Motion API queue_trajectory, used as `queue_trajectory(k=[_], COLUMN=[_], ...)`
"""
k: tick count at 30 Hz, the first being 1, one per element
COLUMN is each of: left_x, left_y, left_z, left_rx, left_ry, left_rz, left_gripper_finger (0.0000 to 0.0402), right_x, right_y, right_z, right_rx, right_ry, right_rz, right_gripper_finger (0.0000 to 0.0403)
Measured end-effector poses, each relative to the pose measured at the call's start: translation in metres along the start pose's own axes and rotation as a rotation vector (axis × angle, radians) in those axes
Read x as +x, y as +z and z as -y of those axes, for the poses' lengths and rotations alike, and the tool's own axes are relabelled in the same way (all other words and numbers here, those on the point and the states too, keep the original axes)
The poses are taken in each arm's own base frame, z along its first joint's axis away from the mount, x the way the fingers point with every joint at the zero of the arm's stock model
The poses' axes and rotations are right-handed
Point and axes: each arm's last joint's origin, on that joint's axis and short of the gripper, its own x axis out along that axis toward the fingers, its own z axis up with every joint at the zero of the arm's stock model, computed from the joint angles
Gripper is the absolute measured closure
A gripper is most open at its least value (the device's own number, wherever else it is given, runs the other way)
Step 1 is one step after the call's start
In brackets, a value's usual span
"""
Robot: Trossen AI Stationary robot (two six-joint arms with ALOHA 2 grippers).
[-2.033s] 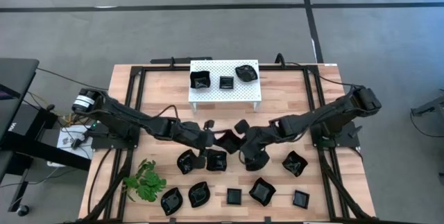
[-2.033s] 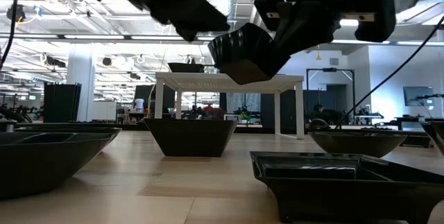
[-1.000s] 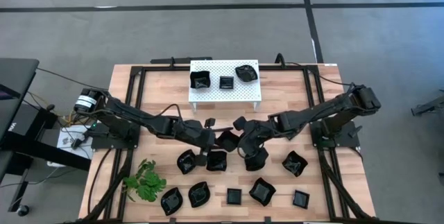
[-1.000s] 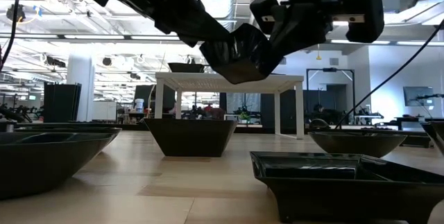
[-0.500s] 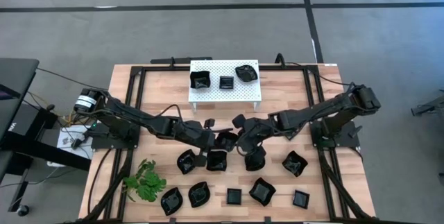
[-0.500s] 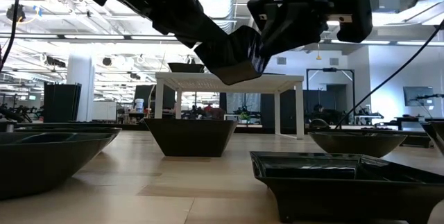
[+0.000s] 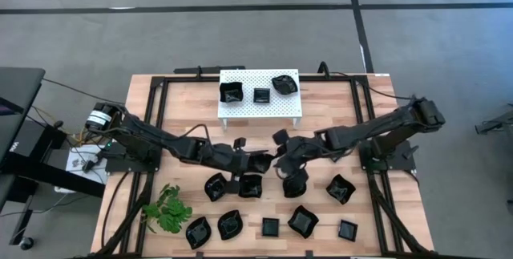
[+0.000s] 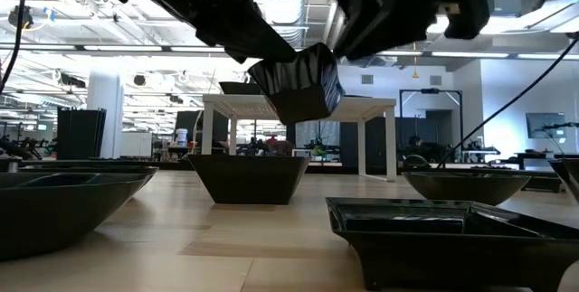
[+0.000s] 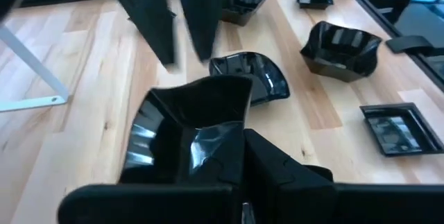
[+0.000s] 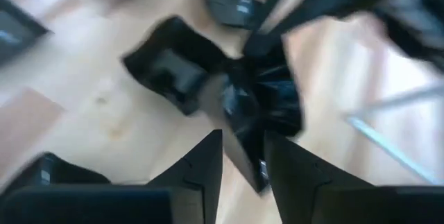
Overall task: Pick & Place Mini shaped plates
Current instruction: Stack the distorted square plate on top of the other distorted square plate on the shelf
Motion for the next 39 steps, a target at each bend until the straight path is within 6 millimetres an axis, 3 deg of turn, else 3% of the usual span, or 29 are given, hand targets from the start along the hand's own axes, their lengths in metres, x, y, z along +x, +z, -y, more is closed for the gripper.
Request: queue_trajectory(k=[6, 9, 11, 16, 21, 25, 30, 34, 39], left_x=[-0.001, -0.002, -0.008, -0.038, -0.076, -0.091, -0.091, -0.088, -0.088], left_y=[0.006, 0.02, 0.035, 0.066, 0.071, 0.057, 0.022, 0.008, 0.01], left_z=[-0.002, -0.009, -0.015, -0.038, -0.071, -0.101, -0.132, -0.139, -0.137], left_rx=[-0.002, 0.02, 0.058, 0.141, 0.109, 0.065, 0.079, 0.12, 0.181], left_ry=[0.116, 0.149, 0.17, 0.345, 0.584, 0.689, 0.773, 0.782, 0.747], left_rz=[0.016, 0.046, 0.068, 0.068, 0.007, -0.056, -0.206, -0.252, -0.224], left_gripper_finger=[0.0394, 0.0394, 0.0394, 0.0394, 0.0394, 0.0394, 0.0394, 0.0394, 0.0394], right_x=[-0.063, -0.095, -0.103, -0.093, -0.087, -0.087, -0.086, -0.086, -0.086], right_y=[0.003, -0.006, -0.02, -0.06, -0.075, -0.077, -0.082, -0.083, -0.083], right_z=[-0.002, -0.005, -0.011, -0.029, -0.027, -0.017, -0.012, -0.012, -0.012], right_rx=[-0.04, 0.096, 0.161, 0.196, 0.114, 0.202, 0.271, 0.279, 0.279], right_ry=[-0.141, -0.111, -0.079, -0.126, -0.208, -0.252, -0.261, -0.259, -0.259], right_rz=[-0.039, 0.013, 0.052, 0.126, 0.167, 0.181, 0.158, 0.156, 0.156], right_gripper_finger=[0.0301, 0.0301, 0.0301, 0.0301, 0.0301, 0.0301, 0.0301, 0.0301, 0.0301])
